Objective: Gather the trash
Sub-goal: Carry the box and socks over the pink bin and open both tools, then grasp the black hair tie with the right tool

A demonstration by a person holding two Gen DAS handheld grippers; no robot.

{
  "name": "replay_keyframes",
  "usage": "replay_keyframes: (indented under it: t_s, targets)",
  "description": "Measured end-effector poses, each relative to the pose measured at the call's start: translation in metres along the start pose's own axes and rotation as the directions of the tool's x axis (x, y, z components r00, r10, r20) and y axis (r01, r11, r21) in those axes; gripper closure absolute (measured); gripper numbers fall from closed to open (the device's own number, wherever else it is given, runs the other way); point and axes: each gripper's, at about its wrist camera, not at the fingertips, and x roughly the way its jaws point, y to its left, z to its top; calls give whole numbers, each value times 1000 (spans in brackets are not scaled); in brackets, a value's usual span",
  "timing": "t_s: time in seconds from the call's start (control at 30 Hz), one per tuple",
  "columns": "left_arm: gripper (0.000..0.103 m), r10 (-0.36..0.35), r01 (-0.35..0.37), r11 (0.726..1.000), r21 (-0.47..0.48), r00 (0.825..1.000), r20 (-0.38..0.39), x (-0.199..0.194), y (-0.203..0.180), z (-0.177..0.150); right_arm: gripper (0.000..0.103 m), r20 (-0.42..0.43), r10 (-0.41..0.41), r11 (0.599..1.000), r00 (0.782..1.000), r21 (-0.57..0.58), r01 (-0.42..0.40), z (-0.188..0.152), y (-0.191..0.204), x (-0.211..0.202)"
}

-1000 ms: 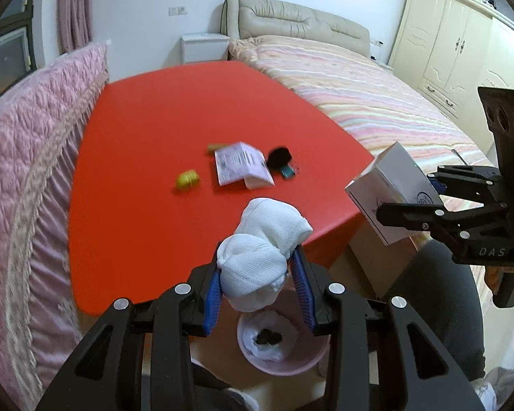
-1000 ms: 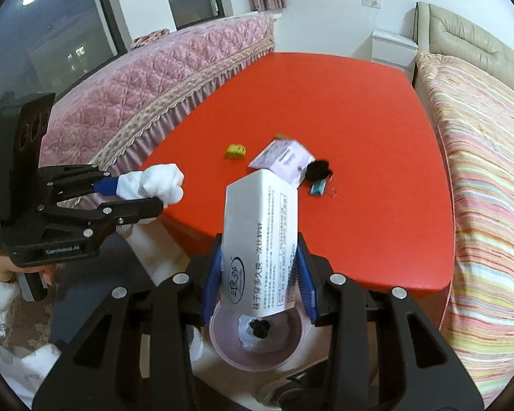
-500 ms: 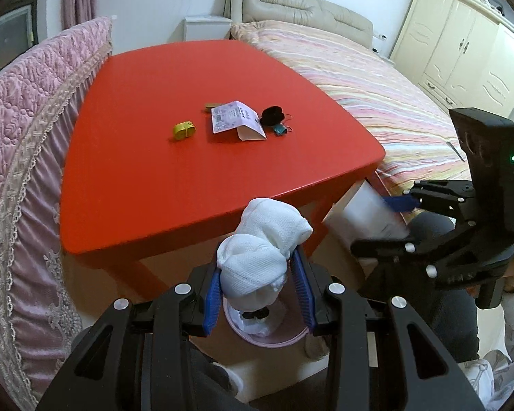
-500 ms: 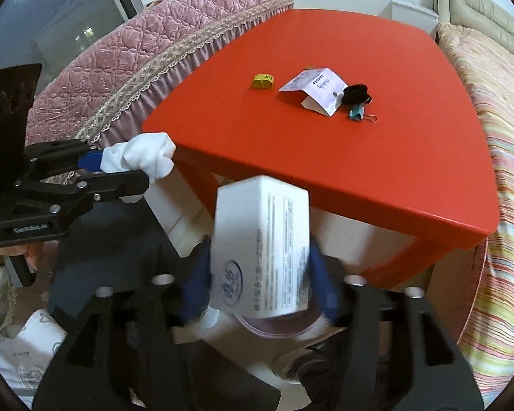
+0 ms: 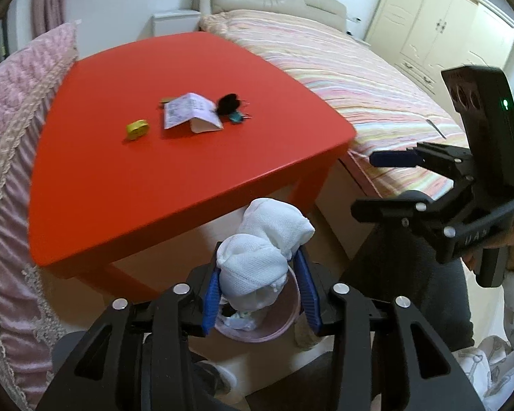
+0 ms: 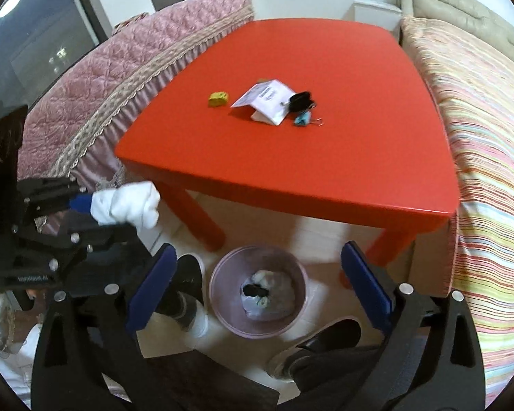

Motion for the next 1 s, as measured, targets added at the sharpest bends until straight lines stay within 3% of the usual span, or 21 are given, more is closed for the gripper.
replay_keyframes:
  t_s: [0.1,0.13,0.17,0.6,1.0]
  targets:
    - [38,-1,1,1000,3,1000,-8,4,-3,0,5,14,-1,1000,1000,15,1,1,-5,-5]
    - [21,-2,2,1000,-2,1000,-5,5,-3,0,5,15,-1,1000,1000,17,1,1,-6,-6]
    - [14,-4,4,1000,-7,1000,0,6,-3,0,5,17,0,1000,1000,20,0,1,-7,-7]
    - [8,76,-76,995,-62,997,8,3,13,-1,5,8,29,999,1000,30,-29,-1,-1,4]
    - [8,80,-75,991,-107,996,46,-3,28,8,5,25,48,999,999,22,-49,22,-3,5]
